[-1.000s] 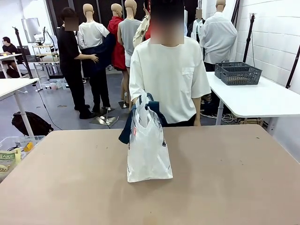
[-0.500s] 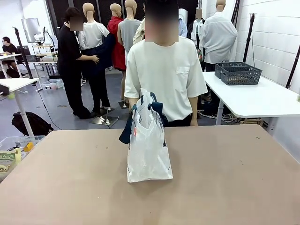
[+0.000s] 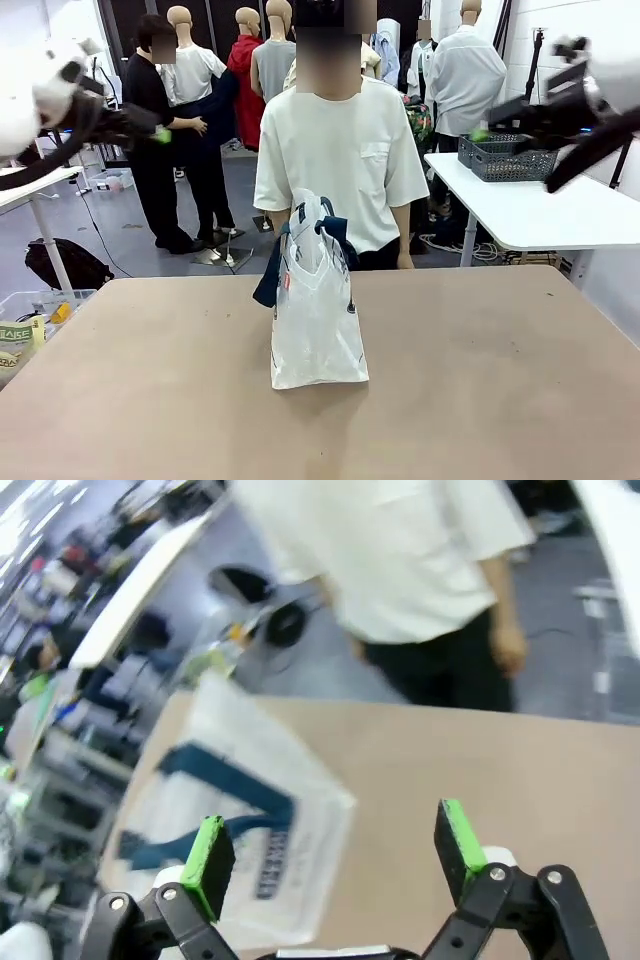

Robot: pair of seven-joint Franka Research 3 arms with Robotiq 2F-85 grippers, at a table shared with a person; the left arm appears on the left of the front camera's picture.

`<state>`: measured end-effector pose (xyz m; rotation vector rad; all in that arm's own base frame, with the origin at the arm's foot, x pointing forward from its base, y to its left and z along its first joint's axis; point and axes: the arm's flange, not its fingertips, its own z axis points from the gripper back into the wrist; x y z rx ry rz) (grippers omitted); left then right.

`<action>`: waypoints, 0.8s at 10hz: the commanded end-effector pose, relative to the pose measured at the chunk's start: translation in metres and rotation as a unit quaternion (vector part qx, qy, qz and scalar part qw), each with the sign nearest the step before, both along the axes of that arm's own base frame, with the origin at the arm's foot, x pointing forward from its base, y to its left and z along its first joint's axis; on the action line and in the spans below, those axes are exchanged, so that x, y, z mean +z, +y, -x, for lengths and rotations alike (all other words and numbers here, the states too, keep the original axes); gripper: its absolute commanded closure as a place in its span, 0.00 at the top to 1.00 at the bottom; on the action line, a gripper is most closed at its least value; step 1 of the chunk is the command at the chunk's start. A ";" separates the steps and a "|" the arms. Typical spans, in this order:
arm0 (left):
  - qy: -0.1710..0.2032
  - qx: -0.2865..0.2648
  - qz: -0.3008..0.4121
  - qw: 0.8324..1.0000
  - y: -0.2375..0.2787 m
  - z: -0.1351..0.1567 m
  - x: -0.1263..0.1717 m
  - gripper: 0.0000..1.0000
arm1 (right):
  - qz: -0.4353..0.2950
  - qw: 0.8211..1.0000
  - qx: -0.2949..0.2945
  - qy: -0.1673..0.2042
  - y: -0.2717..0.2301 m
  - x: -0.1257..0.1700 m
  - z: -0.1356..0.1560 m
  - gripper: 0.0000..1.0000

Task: Transfer purchased items from the store into the shopping bag.
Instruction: Open the Reusable shopping bag in the center of the table.

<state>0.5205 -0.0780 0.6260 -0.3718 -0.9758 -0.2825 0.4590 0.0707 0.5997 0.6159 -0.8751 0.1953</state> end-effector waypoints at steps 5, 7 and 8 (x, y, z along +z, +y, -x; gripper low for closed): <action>0.013 -0.024 0.020 0.999 -0.031 -0.010 -0.001 1.00 | 0.015 0.997 0.076 0.031 0.063 -0.021 -0.020 1.00; 0.039 -0.049 0.044 0.997 -0.070 -0.022 -0.014 1.00 | 0.027 0.997 0.062 0.040 0.070 -0.015 -0.001 1.00; 0.057 -0.080 0.042 0.994 -0.089 -0.026 -0.015 1.00 | 0.043 0.994 0.088 0.046 0.094 -0.011 0.002 1.00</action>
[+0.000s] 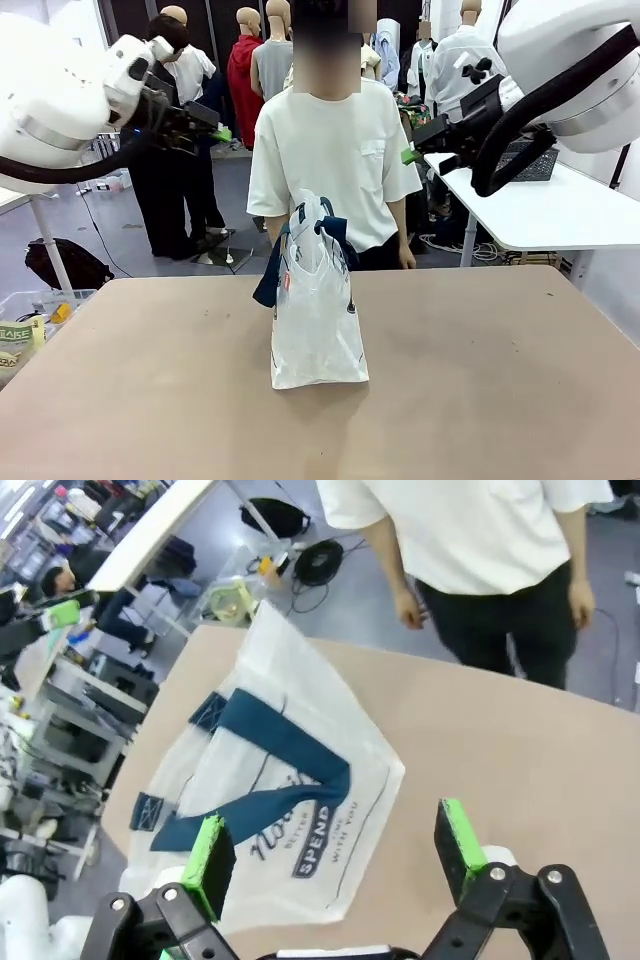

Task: Transfer purchased items from the store into the shopping bag.
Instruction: Open the Reusable shopping bag in the center of the table.

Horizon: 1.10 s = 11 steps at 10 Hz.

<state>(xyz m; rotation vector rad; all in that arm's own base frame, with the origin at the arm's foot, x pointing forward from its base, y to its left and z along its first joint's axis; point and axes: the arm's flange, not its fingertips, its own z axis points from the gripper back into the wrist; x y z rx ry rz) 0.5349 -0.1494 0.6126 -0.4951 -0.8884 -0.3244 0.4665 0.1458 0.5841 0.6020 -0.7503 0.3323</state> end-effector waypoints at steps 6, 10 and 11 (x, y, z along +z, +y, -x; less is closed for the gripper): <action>0.101 -0.125 -0.047 0.986 -0.095 -0.017 -0.038 1.00 | 0.031 0.988 0.129 0.076 0.118 -0.031 0.016 1.00; 0.152 -0.171 -0.071 0.971 -0.126 -0.010 -0.059 1.00 | 0.037 0.982 0.148 0.110 0.138 -0.056 0.025 1.00; 0.167 -0.181 -0.083 0.966 -0.131 -0.007 -0.065 1.00 | 0.040 0.982 0.148 0.112 0.141 -0.058 0.027 1.00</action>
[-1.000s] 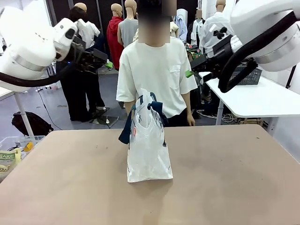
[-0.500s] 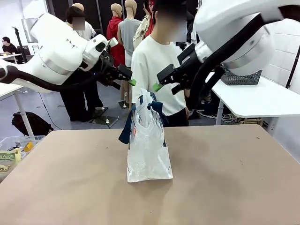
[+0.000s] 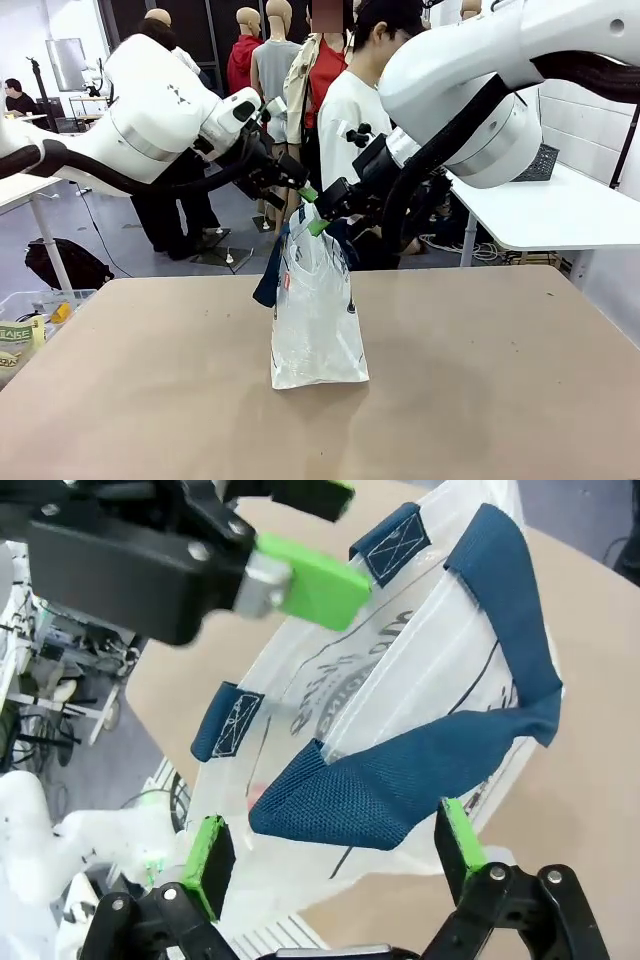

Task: Transfer purchased items from the store into the shopping bag.
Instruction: Open the Reusable shopping bag in the center of the table.

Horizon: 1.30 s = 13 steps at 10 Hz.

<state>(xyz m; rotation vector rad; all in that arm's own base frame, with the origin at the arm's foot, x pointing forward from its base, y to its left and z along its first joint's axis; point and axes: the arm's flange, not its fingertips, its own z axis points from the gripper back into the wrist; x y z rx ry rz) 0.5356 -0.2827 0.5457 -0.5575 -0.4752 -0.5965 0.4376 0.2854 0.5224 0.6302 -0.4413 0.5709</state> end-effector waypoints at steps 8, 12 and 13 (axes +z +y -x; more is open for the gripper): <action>0.037 -0.031 -0.014 0.999 -0.001 -0.004 -0.008 1.00 | -0.003 1.000 -0.003 0.012 0.018 -0.009 -0.003 1.00; 0.040 -0.025 -0.030 0.998 0.010 0.002 -0.011 0.36 | 0.020 1.000 -0.021 0.002 0.012 -0.014 -0.005 0.58; 0.044 -0.023 -0.030 0.998 0.011 0.002 -0.013 0.16 | 0.017 1.000 -0.023 0.004 0.010 -0.014 -0.004 0.38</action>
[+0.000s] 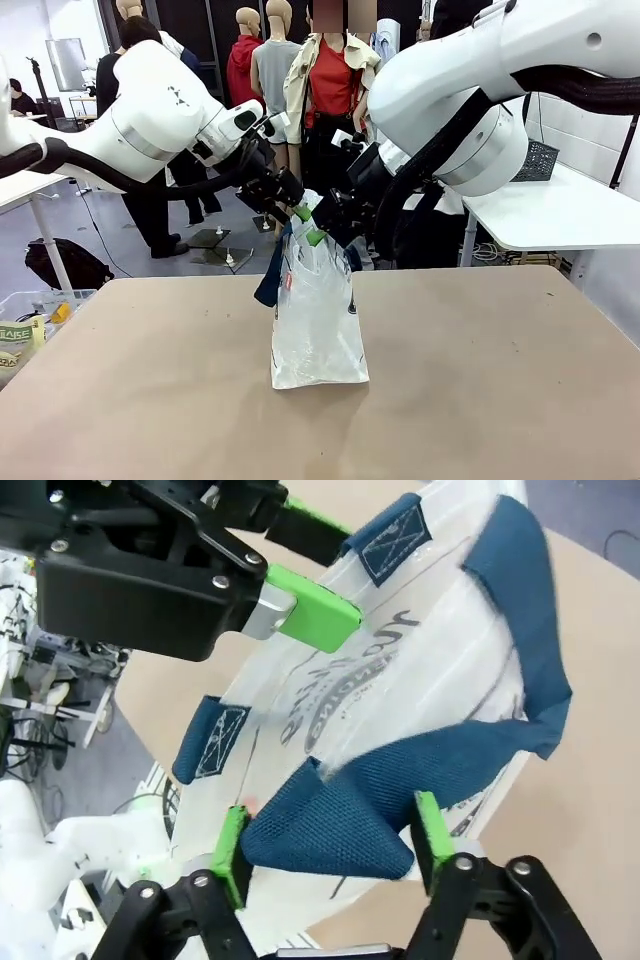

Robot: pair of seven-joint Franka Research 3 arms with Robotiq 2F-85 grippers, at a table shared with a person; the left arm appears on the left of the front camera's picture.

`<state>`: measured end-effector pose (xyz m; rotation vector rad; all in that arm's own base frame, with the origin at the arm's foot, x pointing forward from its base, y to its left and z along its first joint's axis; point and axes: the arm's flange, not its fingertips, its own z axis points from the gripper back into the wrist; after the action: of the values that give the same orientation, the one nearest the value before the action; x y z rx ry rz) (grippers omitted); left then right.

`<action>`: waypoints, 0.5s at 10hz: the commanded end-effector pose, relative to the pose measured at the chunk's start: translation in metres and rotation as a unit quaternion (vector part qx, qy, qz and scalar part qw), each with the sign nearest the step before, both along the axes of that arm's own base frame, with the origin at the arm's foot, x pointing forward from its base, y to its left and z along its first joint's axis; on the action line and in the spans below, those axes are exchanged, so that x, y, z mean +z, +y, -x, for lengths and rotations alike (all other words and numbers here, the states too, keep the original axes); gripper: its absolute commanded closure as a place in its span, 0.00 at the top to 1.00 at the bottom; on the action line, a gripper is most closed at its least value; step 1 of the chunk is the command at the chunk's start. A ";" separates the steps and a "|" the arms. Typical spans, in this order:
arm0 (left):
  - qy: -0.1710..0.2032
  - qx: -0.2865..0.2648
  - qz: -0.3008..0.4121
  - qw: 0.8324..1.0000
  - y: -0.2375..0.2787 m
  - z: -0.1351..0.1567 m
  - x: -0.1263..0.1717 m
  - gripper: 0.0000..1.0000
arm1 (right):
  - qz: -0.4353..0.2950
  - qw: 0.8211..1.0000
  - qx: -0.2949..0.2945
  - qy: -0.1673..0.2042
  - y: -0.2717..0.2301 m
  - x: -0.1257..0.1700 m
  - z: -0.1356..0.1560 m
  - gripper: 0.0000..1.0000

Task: Transfer purchased items from the store into the shopping bag.
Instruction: Open the Reusable shopping bag in the center of the table.

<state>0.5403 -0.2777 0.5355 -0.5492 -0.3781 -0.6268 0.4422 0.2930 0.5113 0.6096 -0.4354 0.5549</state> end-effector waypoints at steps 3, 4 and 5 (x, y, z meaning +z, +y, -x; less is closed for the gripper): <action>0.019 -0.010 -0.016 1.000 0.001 0.005 -0.011 0.00 | 0.005 1.000 -0.015 0.006 -0.001 -0.002 0.002 0.00; 0.019 -0.009 -0.022 1.000 0.001 0.004 -0.013 0.00 | 0.008 1.000 -0.017 0.006 -0.003 -0.002 0.002 0.00; 0.011 0.001 -0.030 0.999 0.004 0.003 -0.012 0.00 | 0.013 1.000 -0.021 0.006 -0.007 -0.002 0.003 0.00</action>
<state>0.5375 -0.2780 0.5223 -0.5326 -0.3398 -0.6387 0.4426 0.2911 0.5119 0.6108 -0.4318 0.5331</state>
